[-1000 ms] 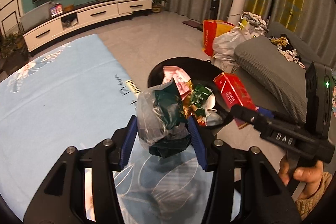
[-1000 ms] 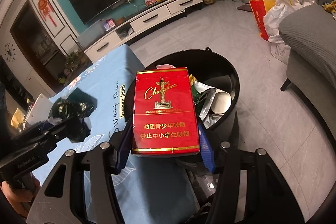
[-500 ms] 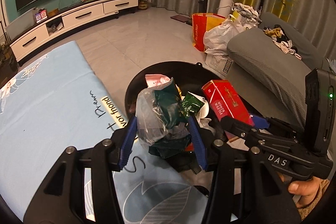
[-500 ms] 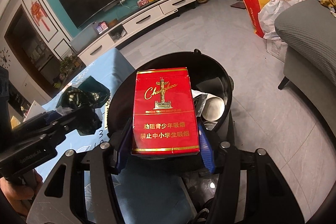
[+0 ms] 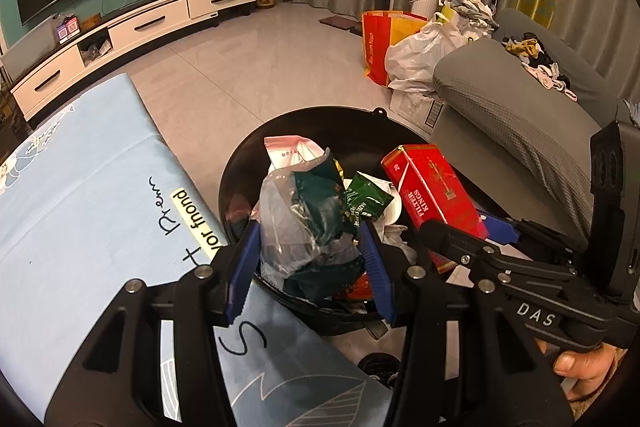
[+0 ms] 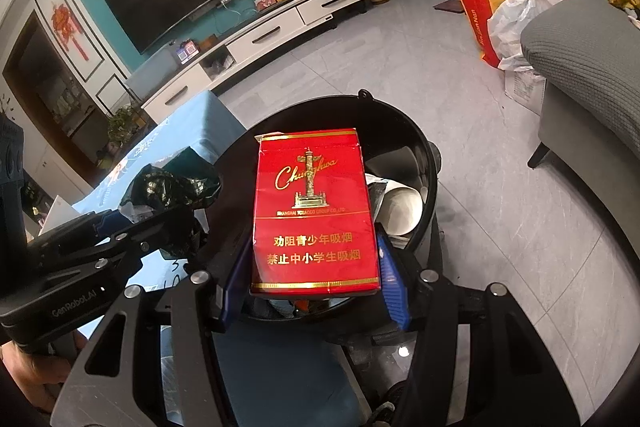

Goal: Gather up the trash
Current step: 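Open both grippers to drop the box and bag into the bin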

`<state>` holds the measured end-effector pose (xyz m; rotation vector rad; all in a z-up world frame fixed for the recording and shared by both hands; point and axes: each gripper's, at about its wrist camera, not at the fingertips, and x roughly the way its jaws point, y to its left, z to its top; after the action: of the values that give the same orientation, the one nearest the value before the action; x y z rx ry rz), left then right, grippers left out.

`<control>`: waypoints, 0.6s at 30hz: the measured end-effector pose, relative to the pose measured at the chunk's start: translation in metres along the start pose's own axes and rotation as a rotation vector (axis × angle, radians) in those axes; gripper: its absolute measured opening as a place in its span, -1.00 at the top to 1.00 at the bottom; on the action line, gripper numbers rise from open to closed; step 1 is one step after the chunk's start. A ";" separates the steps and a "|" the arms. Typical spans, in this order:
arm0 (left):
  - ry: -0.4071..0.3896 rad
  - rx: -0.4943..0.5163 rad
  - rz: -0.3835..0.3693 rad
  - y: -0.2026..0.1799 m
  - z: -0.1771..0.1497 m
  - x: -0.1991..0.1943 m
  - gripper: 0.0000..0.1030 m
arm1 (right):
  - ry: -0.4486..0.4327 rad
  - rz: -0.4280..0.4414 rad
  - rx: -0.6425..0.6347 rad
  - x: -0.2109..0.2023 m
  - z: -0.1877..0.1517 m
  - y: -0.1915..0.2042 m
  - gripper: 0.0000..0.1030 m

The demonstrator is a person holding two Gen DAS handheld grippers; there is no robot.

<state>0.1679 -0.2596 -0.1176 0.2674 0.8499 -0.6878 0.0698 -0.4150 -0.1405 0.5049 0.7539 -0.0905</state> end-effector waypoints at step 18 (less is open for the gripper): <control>0.020 0.009 0.001 0.000 0.002 0.016 0.00 | -0.002 -0.017 -0.010 0.005 0.003 0.000 -0.10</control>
<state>0.1769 -0.2675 -0.1280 0.2829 0.8663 -0.6888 0.0752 -0.4161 -0.1421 0.4887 0.7566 -0.1032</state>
